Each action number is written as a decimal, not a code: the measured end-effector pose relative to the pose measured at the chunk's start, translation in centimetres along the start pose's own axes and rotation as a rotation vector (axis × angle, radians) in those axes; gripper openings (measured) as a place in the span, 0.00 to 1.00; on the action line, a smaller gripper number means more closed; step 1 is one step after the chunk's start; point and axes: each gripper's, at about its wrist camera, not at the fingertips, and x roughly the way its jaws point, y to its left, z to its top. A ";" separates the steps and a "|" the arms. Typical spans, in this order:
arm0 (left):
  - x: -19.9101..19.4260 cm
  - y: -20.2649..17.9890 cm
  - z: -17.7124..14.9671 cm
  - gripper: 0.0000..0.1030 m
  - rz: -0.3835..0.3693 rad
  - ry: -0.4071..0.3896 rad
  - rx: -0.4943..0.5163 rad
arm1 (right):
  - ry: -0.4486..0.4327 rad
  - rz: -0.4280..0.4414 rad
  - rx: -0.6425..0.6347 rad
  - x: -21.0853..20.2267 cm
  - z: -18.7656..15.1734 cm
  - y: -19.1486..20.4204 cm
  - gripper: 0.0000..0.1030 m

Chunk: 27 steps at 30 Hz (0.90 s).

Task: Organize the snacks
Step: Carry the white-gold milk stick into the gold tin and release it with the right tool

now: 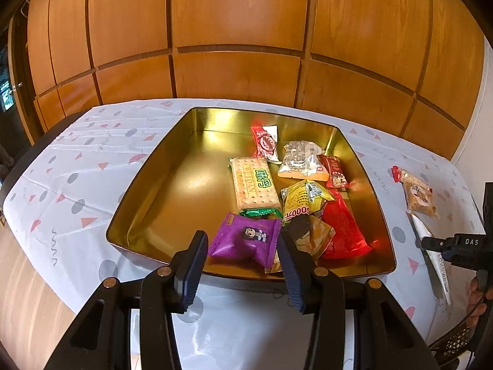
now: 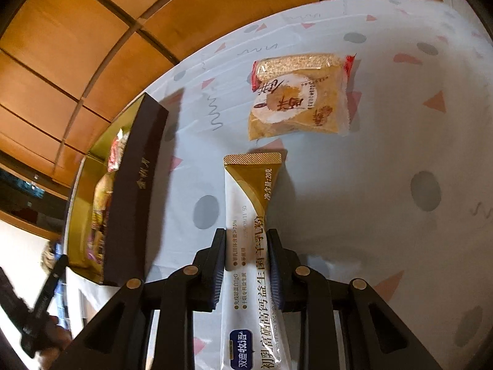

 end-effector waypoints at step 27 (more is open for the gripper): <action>0.2 2.9 1.0 0.46 0.038 -0.015 -0.059 | 0.005 0.175 -0.206 -1.1 3.1 14.8 0.25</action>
